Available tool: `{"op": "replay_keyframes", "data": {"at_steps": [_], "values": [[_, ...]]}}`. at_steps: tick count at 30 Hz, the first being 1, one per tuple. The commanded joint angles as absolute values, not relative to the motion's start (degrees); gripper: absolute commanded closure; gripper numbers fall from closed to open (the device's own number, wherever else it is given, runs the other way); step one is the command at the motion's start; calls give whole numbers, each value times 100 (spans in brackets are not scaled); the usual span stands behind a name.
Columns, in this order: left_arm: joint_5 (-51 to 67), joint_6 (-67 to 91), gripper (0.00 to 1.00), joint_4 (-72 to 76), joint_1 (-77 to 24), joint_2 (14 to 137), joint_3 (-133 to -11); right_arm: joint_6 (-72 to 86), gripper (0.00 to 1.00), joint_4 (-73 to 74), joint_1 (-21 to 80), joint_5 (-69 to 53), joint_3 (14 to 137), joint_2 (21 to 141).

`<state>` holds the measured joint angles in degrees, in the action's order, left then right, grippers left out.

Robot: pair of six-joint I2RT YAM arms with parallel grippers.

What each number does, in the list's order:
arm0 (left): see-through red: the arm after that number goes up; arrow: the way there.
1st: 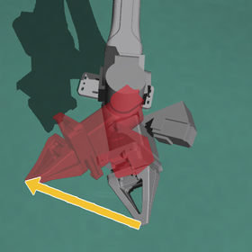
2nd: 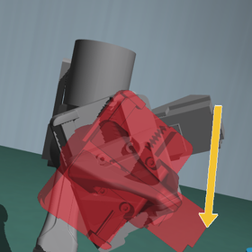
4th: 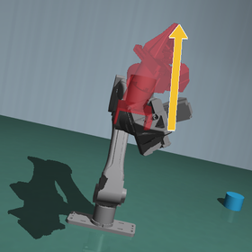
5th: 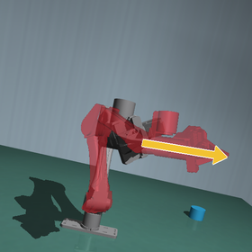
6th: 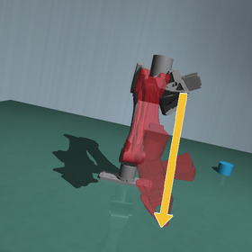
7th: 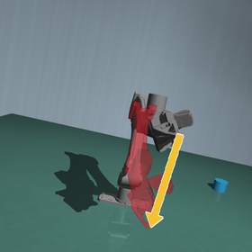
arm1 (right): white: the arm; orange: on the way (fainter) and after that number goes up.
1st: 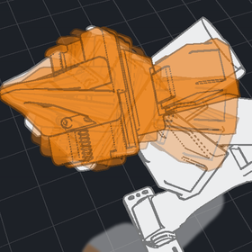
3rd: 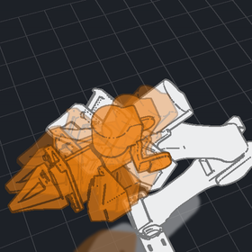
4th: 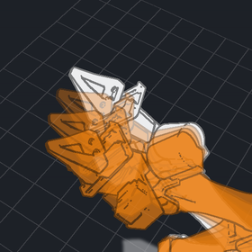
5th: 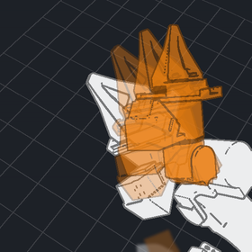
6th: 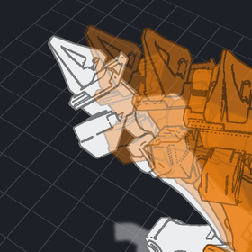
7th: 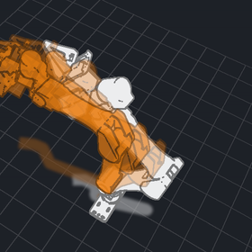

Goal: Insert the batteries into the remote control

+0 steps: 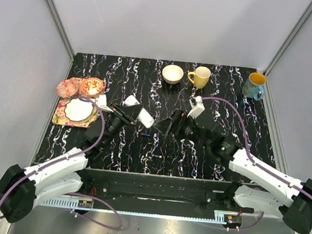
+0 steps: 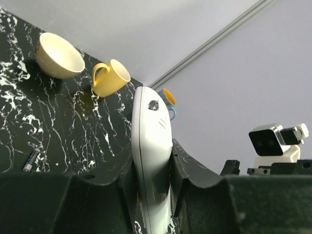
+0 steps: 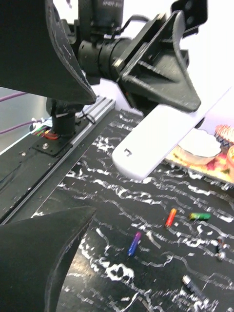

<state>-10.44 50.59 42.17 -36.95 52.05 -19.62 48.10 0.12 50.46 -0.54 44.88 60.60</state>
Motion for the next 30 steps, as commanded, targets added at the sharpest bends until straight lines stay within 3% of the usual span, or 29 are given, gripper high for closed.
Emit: {"op": "replay_keyframes", "data": {"at_steps": [1,11,30], "values": [[-1520,4588,100,4860,-3937,5001,-1890,5149,10,-1167,5027,18,4430,5976],[-2337,4201,100,4860,-4438,4983,-1907,6108,14,-2232,5001,-518,4430,6767],[-2452,4104,100,5027,-4456,5018,-1907,6600,17,-2733,4992,-721,4228,7181]]}}
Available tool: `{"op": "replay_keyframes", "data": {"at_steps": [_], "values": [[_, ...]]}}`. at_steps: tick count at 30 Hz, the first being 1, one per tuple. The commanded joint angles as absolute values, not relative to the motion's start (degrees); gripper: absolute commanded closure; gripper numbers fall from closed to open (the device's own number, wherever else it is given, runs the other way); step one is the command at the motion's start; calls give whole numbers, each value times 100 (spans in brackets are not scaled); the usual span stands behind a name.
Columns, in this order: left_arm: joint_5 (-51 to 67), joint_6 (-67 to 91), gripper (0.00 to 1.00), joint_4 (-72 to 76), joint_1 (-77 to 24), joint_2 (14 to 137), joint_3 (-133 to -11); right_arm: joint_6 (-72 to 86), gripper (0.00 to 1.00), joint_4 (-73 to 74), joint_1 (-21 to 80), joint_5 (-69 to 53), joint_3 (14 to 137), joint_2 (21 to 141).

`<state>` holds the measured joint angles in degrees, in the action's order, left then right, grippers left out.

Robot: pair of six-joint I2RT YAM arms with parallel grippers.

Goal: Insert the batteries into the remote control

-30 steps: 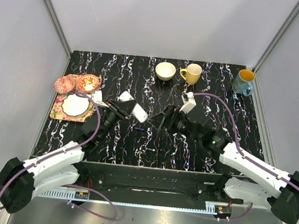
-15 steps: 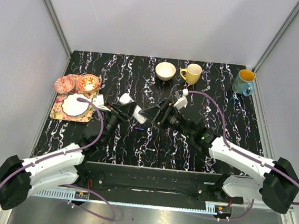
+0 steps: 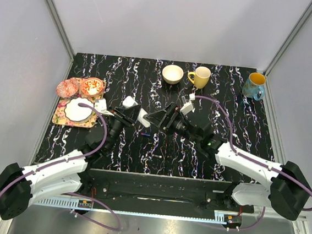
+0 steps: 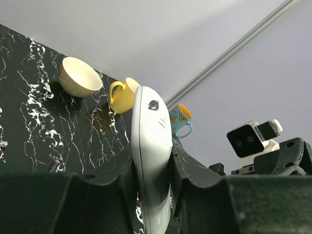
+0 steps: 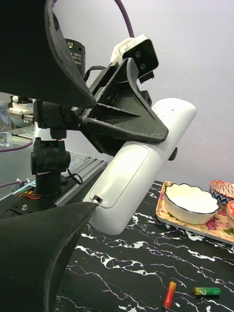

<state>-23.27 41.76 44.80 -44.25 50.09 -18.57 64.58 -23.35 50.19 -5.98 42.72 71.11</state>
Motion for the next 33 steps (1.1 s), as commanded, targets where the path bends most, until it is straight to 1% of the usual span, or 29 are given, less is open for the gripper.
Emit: {"op": "replay_keyframes", "data": {"at_steps": [1,10,14,20,27,33], "values": [[-2435,4104,100,5036,-4456,5019,-1916,6618,17,-2733,5001,-703,4219,7172],[-2285,4307,100,5326,-4500,5168,-1705,6574,17,-2751,4966,-624,4070,7189],[-2320,4473,100,5711,-4544,5317,-1538,6565,17,-2768,4913,-589,3807,7119],[-2434,4570,100,6292,-4737,5756,-1354,6601,17,-2874,4764,-677,3463,7075],[-2540,4500,100,6504,-4887,6152,-1450,6539,17,-2936,4597,-878,3366,7005],[-2883,4158,100,6890,-4895,6696,-1547,6302,16,-2286,4597,-765,3375,6680]]}}
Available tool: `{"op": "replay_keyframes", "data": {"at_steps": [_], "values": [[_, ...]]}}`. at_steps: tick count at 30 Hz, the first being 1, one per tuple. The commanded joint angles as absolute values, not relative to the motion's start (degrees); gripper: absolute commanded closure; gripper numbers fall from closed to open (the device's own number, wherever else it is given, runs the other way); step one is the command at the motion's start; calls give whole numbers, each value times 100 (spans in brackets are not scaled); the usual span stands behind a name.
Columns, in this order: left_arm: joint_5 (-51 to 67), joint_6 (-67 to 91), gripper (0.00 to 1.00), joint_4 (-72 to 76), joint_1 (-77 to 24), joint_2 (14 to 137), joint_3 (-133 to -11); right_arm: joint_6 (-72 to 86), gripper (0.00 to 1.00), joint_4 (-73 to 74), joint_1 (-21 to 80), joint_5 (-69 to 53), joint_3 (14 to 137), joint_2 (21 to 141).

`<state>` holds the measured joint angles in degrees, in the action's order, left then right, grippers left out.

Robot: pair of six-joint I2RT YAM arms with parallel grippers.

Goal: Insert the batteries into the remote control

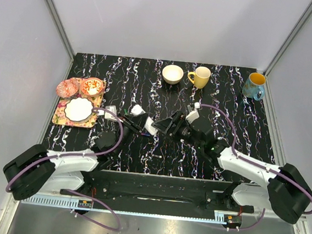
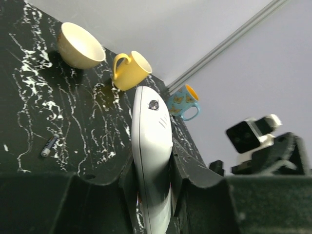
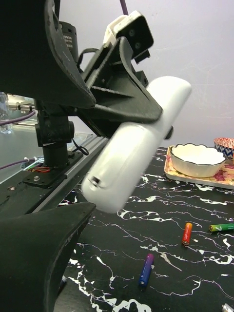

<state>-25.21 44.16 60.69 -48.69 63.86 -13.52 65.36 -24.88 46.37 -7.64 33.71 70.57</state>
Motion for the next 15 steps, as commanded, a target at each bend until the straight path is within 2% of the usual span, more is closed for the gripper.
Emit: {"op": "replay_keyframes", "data": {"at_steps": [1,6,15], "values": [[-2944,4140,100,6969,-4887,6767,-1556,6302,16,-2224,4597,-739,3349,6627],[-2909,4210,100,7242,-4887,7136,-1670,6205,16,-2048,4597,-729,3331,6398],[-2672,4271,100,7233,-4904,7163,-1767,6222,17,-2136,4588,-844,3454,6767]]}}
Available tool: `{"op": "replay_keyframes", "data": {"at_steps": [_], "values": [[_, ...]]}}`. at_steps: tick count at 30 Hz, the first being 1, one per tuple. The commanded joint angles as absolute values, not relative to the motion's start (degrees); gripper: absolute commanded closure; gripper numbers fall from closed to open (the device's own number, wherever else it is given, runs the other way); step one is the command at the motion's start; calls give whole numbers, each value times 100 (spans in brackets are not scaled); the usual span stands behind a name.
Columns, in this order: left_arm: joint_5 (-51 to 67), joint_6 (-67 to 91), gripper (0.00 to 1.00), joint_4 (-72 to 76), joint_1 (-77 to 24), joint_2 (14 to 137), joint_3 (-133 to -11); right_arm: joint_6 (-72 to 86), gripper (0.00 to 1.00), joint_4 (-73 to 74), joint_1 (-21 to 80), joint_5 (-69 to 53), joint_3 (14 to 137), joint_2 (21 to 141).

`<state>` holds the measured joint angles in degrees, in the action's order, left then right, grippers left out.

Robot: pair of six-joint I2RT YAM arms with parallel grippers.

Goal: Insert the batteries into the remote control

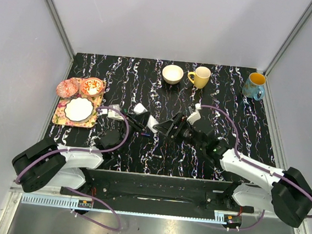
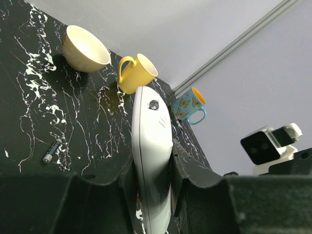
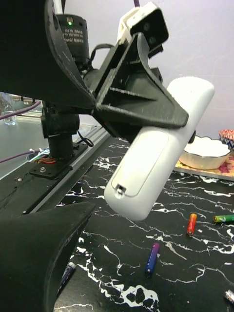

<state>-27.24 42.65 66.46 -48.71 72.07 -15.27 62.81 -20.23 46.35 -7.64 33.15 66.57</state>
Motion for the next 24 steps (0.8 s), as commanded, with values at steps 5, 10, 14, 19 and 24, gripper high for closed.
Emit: {"op": "replay_keyframes", "data": {"at_steps": [5,10,14,19,24], "values": [[-2602,4271,100,7207,-4939,7172,-1749,6223,17,-2250,4579,-861,3507,6838],[-2593,4245,100,7207,-4983,7198,-1723,6214,17,-2329,4570,-888,3551,6864],[-2610,4192,100,7163,-5001,7207,-1740,6214,17,-2347,4562,-914,3568,6855],[-2742,4122,100,7032,-5019,7198,-1775,6214,17,-2303,4562,-958,3586,6750],[-2900,3999,100,6917,-5019,7181,-1819,6170,17,-2145,4562,-949,3542,6566]]}}
